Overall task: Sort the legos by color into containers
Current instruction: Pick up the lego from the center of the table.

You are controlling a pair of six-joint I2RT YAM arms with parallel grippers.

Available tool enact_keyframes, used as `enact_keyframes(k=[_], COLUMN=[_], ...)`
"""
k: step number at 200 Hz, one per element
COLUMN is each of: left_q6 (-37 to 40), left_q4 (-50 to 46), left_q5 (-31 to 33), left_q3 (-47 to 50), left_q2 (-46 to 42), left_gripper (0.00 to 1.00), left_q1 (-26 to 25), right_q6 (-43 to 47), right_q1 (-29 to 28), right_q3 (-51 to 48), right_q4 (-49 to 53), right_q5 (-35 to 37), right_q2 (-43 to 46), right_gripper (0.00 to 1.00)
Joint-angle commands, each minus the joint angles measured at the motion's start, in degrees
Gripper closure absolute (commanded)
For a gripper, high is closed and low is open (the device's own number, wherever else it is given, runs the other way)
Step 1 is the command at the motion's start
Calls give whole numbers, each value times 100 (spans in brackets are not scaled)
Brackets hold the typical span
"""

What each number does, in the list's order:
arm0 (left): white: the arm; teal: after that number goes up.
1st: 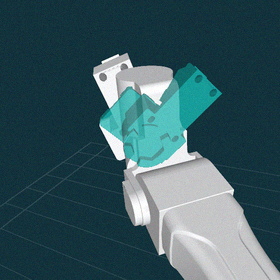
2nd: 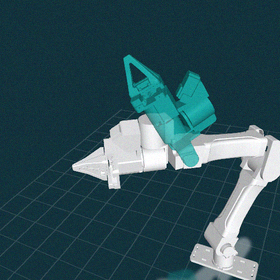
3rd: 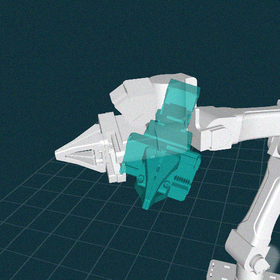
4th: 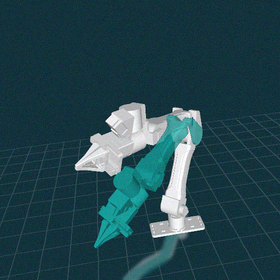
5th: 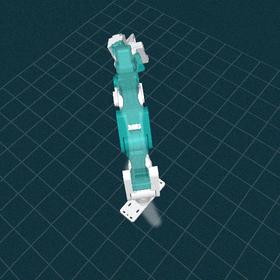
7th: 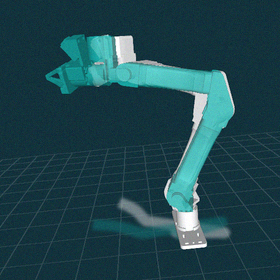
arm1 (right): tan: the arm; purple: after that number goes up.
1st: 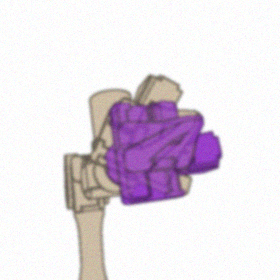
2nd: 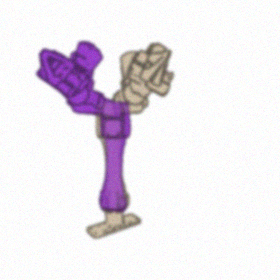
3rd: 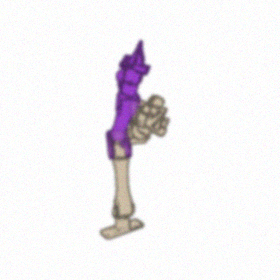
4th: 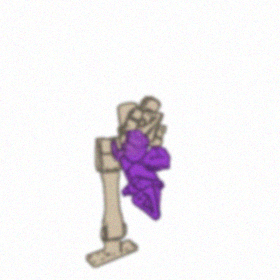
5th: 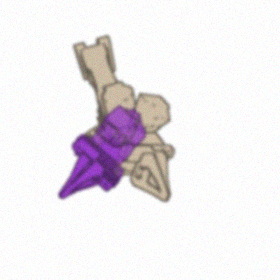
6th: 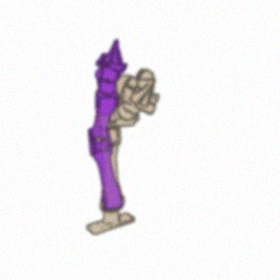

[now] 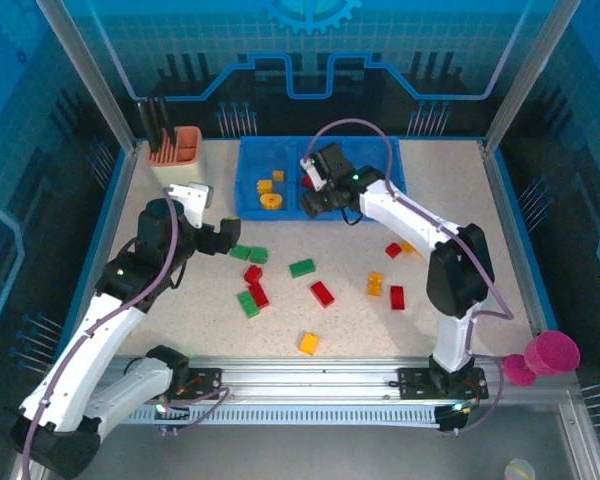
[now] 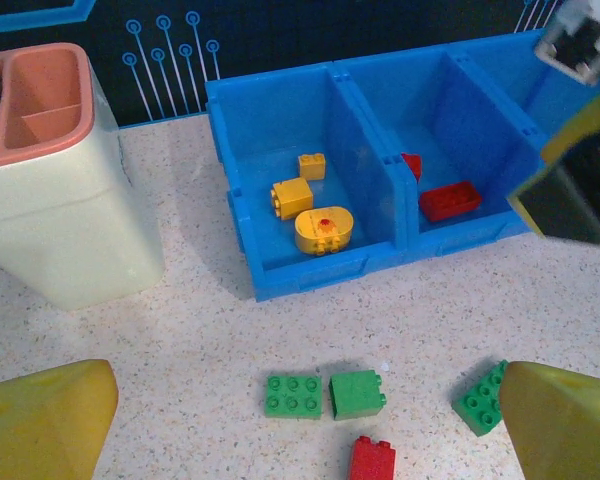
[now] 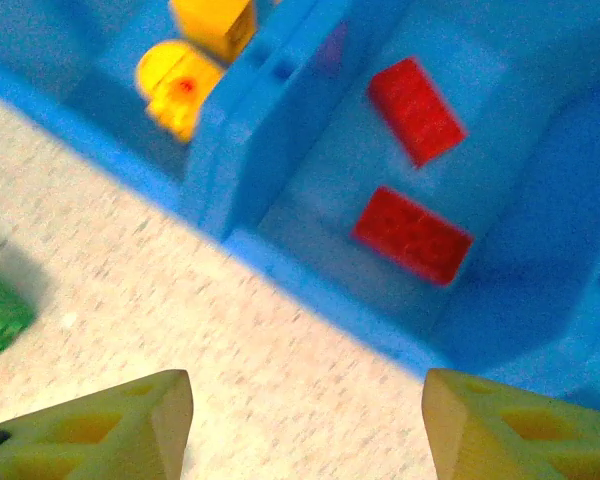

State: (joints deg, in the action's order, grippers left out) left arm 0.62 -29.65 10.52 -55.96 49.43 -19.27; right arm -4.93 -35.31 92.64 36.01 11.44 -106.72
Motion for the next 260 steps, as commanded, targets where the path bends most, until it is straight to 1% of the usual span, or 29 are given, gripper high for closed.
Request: enact_keyframes(k=[1,18,43,56,67,94,143,179,208,229,260], left_q6=[114,113,154,169,199,176,123,183,201,178,175], left_q4=[118,100,152,132,126,161,144,117,127,152,152], left_q5=[-224,-249,-139,-105,-103,-157,-199,-88,-86,-146,-121], left_q3=[121,129,182,173,182,234,268,279,304,327,349], left_q2=[-73,-71,-77,-81,-94,-134,-132,-143,-166,-162,-172], left_gripper=[1,1,1,1,1,1,1,1,1,1,1], left_q1=[55,55,59,55,55,56,58,63,60,61,60], right_q6=[-319,-643,-1398,-1629,-1717,-1878,-2185,-2336,-2437,-2451,-2418], right_q1=[-226,-400,-590,-771,-914,-1012,-1256,-1497,-1578,-1597,-1663], right_q3=[-644,-1124,-1790,-2066,-2203,-2512,-2834,-2748,-2760,-2804,-2818], right_q4=[217,331,363,340,401,351,190,37,77,86,108], right_q5=[-104,-145,-538,-501,-303,-308,-344,-236,-132,-81,-28], right_q2=[361,645,856,930,973,1048,974,622,362,259,179], right_gripper=[37,37,37,37,36,36,34,34,35,39,53])
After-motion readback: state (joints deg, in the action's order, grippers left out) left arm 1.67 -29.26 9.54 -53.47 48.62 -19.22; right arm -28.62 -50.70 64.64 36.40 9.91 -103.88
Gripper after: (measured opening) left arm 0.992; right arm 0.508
